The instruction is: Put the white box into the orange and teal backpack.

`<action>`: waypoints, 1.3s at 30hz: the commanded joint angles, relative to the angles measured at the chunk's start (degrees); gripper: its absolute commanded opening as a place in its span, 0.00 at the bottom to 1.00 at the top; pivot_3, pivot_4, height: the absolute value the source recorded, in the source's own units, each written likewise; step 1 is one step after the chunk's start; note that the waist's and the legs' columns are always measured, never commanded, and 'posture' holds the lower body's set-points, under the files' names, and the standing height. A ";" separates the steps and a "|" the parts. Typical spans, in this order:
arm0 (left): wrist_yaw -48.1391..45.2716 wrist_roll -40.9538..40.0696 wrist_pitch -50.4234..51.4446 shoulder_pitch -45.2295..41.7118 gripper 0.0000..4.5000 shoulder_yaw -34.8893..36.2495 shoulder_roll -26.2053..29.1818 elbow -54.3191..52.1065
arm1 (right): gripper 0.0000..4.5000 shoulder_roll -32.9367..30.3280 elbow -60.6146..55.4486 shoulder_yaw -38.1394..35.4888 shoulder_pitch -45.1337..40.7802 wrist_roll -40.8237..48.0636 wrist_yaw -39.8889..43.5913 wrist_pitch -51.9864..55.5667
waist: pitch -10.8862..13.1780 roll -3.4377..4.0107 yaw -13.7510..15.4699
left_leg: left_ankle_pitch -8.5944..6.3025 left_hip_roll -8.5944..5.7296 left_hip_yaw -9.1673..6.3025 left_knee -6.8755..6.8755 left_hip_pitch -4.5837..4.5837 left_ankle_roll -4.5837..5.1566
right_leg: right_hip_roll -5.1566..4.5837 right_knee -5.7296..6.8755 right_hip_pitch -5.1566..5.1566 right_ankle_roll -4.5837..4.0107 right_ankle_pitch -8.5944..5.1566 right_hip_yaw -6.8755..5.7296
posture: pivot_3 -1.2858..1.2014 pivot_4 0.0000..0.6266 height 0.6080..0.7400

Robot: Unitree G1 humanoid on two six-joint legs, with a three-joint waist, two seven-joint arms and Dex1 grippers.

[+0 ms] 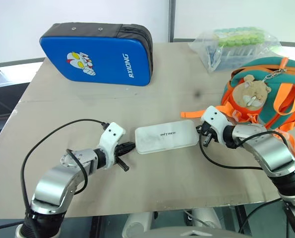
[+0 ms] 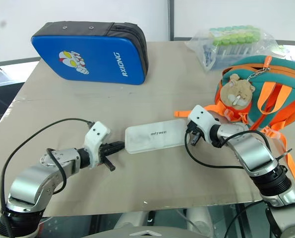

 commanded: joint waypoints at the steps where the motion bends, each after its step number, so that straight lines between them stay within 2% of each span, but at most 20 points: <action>1: -1.94 -8.67 8.45 -0.04 0.37 13.09 1.74 1.95 | 0.00 -0.69 1.26 -0.47 -0.30 -1.96 1.49 -4.95 | 0.00 0.00 -0.13 | 0.00 0.05 0.00 0.00 0.02 0.00 | 0.05 0.01 0.00 0.00 0.00 -0.01 | 0.52 0.24 1.00; 3: -5.55 -16.41 19.02 -2.58 0.61 19.20 4.31 6.40 | 0.00 -0.12 2.84 -0.16 -0.67 -2.67 2.32 -7.22 | 0.00 0.00 -0.02 | 0.00 0.19 0.00 0.00 0.06 -0.01 | 0.15 0.05 0.02 -0.02 0.00 -0.07 | 0.52 0.24 1.00; 6: -7.14 -22.88 28.29 -4.86 0.95 22.38 5.19 10.93 | 0.00 0.71 4.56 0.21 -1.29 -3.90 3.05 -9.45 | 0.01 0.02 -0.03 | 0.01 0.26 -0.05 0.01 0.10 -0.02 | 0.23 0.04 0.09 0.01 -0.01 -0.19 | 0.52 0.24 1.00; 7: -6.74 -24.67 29.42 -5.26 0.99 22.68 5.12 12.02 | 0.00 0.90 4.92 0.21 -1.39 -4.17 3.23 -9.83 | 0.00 0.02 -0.04 | 0.01 0.24 -0.03 0.01 0.10 -0.02 | 0.21 0.04 0.10 0.01 -0.01 -0.18 | 0.52 0.24 1.00; 11: 1.88 -30.90 30.02 -10.13 0.99 22.07 -0.61 20.04 | 0.00 1.86 6.19 0.84 -2.14 -5.68 4.46 -12.44 | -0.01 -0.05 0.11 | 0.06 0.21 0.00 0.05 0.09 -0.11 | 0.15 0.00 0.11 -0.11 0.08 -0.09 | 0.52 0.24 1.00; 17: 11.13 -28.28 30.02 -16.08 0.99 18.73 -9.44 25.73 | 0.00 4.74 8.11 3.06 -3.65 -7.55 5.69 -14.80 | -0.06 -0.04 0.14 | 0.14 0.22 0.04 0.04 0.10 -0.29 | 0.14 0.01 0.10 -0.12 0.09 -0.04 | 0.52 0.24 1.00; 23: 15.20 -27.77 30.02 -19.47 0.99 17.68 -15.84 27.72 | 0.00 10.30 10.96 4.83 -5.40 -9.47 4.86 -15.69 | -0.14 -0.08 0.25 | 0.17 0.20 0.18 0.06 0.22 -0.32 | 0.14 0.03 0.16 -0.04 0.16 0.14 | 0.52 0.24 1.00; 26: 16.37 -29.72 30.02 -18.68 0.79 18.64 -15.92 26.60 | 0.00 10.46 9.71 2.21 -4.18 -10.05 3.14 -15.14 | -0.14 -0.08 0.25 | 0.18 0.16 0.19 0.09 0.22 -0.33 | 0.14 0.04 0.15 -0.04 0.18 0.18 | 0.52 0.24 1.00; 30: 18.04 -30.78 30.02 -17.83 0.40 20.14 -16.02 25.61 | 0.00 9.20 5.08 -4.00 -1.04 -8.01 1.42 -12.93 | -0.15 -0.10 0.68 | 0.17 0.14 0.18 0.10 0.13 -0.34 | 0.13 0.00 0.11 -0.03 0.19 0.22 | 0.52 0.24 1.00; 31: 18.55 -31.36 30.02 -17.78 0.31 20.76 -16.34 25.37 | 0.00 8.94 2.13 -7.27 0.13 -4.37 2.56 -10.11 | -0.16 -0.11 0.76 | 0.17 0.12 0.18 0.10 0.13 -0.33 | 0.11 -0.01 0.12 -0.03 0.19 0.22 | 0.52 0.24 1.00; 32: 18.99 -32.05 30.02 -17.67 0.27 21.17 -16.56 25.08 | 0.00 8.82 -0.73 -10.07 1.31 -1.76 3.00 -8.38 | -0.16 -0.11 0.76 | 0.17 0.10 0.20 0.09 0.13 -0.33 | 0.10 -0.03 0.14 -0.03 0.18 0.26 | 0.52 0.24 1.00; 33: 19.37 -32.72 30.02 -17.68 0.27 21.42 -16.71 24.75 | 0.00 8.69 -4.33 -13.64 2.64 1.93 3.58 -5.53 | -0.16 -0.12 0.86 | 0.17 0.09 0.20 0.09 0.13 -0.33 | 0.10 -0.03 0.13 -0.03 0.18 0.26 | 0.52 0.24 1.00; 35: 20.09 -34.09 29.66 -18.13 0.23 22.65 -17.79 24.32 | 0.19 7.07 -13.03 -20.85 6.47 9.70 5.30 -0.17 | -0.17 -0.15 1.26 | 0.15 0.08 0.15 0.09 0.11 -0.30 | 0.09 -0.04 0.14 -0.02 0.18 0.24 | 0.52 0.24 1.00; 36: 20.64 -34.67 29.47 -18.46 0.23 23.62 -18.52 24.61 | 0.35 6.03 -17.64 -25.31 9.15 14.77 6.60 2.49 | -0.17 -0.15 1.34 | 0.11 0.10 0.16 0.10 0.10 -0.24 | 0.10 -0.05 0.13 -0.01 0.18 0.24 | 0.52 0.24 1.00; 37: 20.76 -34.73 29.27 -18.48 0.23 23.85 -18.54 24.61 | 0.39 4.89 -21.40 -29.77 11.51 19.02 7.17 5.46 | -0.17 -0.15 1.58 | 0.08 0.10 0.15 0.09 0.12 -0.17 | 0.10 -0.04 0.15 -0.01 0.18 0.23 | 0.52 0.24 1.00; 39: 21.16 -35.23 28.16 -18.92 0.23 24.80 -18.66 25.68 | 0.54 3.70 -25.83 -39.04 14.42 26.59 5.41 12.13 | -0.16 -0.17 1.72 | 0.02 0.10 0.09 0.09 0.09 -0.08 | 0.10 -0.05 0.15 -0.01 0.17 0.14 | 0.52 0.24 1.00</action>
